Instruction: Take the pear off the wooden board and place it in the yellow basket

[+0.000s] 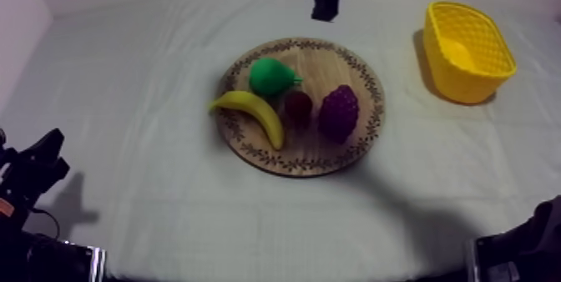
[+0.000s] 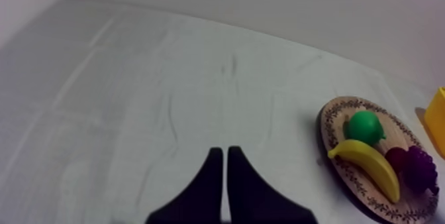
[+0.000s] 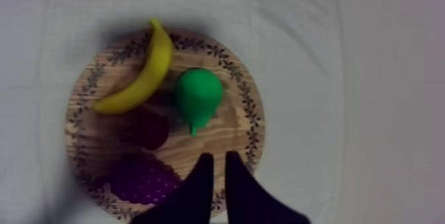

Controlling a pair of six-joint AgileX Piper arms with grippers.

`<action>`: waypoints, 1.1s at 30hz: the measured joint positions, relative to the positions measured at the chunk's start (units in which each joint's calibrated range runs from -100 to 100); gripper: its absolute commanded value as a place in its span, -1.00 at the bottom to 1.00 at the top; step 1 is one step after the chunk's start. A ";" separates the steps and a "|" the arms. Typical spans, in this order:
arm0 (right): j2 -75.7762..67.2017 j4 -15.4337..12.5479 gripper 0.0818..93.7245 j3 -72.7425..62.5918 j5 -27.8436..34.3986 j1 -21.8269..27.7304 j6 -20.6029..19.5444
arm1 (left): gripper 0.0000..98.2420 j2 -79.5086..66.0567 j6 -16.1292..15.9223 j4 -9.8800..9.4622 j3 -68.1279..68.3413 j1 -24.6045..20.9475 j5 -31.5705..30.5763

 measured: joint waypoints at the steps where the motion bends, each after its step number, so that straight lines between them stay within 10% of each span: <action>1: 0.85 0.29 -0.53 -0.71 0.00 0.03 -0.21 | -1.00 0.00 0.00 0.00 0.00 0.00 0.00; 16: 7.33 4.82 0.45 -1.49 -2.26 0.21 -3.49 | -1.00 0.00 0.00 0.00 0.00 0.00 0.00; 33: 19.73 7.49 0.62 1.60 -11.56 -0.76 -6.63 | -1.00 0.00 0.00 0.00 0.00 0.00 0.00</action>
